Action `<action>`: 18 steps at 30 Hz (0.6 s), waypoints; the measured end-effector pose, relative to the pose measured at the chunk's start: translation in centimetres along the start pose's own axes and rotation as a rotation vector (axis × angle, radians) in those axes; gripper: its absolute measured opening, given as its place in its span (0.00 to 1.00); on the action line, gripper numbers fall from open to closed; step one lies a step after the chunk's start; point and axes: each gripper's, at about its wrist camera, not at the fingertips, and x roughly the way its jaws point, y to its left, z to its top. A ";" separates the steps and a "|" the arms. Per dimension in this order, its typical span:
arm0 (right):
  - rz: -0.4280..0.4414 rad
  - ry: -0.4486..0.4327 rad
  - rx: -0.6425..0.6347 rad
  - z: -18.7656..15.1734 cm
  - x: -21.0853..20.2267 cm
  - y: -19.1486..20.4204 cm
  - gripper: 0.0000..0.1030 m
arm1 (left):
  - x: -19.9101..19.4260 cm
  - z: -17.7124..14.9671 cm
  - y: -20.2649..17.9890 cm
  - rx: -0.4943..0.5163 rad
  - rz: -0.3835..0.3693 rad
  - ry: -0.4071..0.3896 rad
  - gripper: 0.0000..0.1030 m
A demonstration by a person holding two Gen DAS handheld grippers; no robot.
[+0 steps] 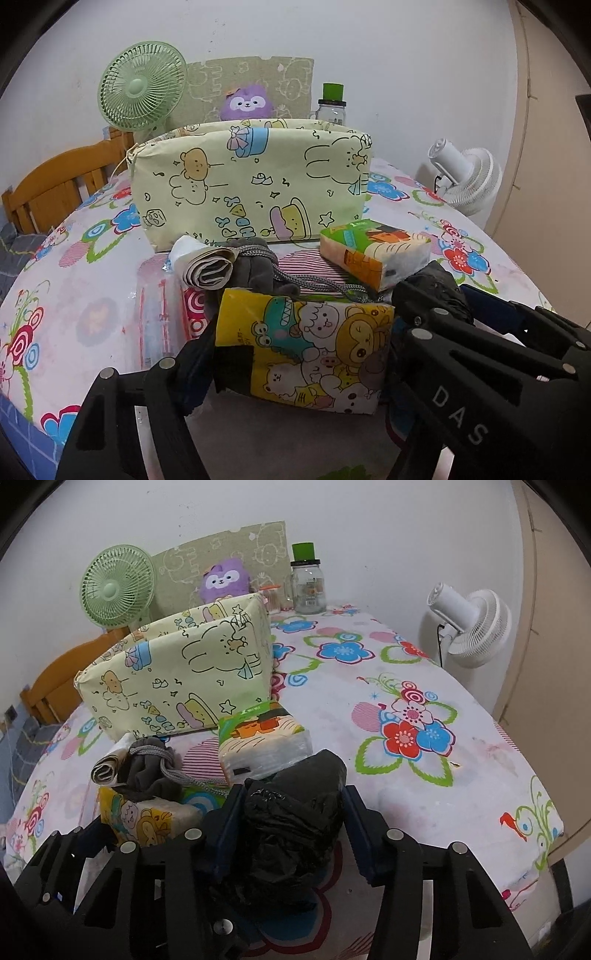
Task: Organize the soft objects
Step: 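Grasp the yellow bear-print pouch with the left tool while the right tool grasps the black bundle, then lift the yellow pouch with the left tool while the right tool lifts the black bundle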
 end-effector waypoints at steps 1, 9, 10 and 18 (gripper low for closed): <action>0.000 -0.004 0.001 0.0 -0.2 0.1 0.52 | -0.1 0.0 0.0 0.001 0.001 -0.003 0.76; -0.002 -0.039 0.001 0.1 -1.5 0.6 0.51 | -1.3 0.1 0.1 -0.004 0.004 -0.025 0.75; -0.001 -0.044 0.002 0.2 -1.7 0.7 0.51 | -1.5 0.2 0.1 -0.005 0.004 -0.029 0.75; -0.001 -0.076 0.007 0.3 -3.1 0.9 0.51 | -2.7 0.4 0.2 -0.011 0.003 -0.055 0.75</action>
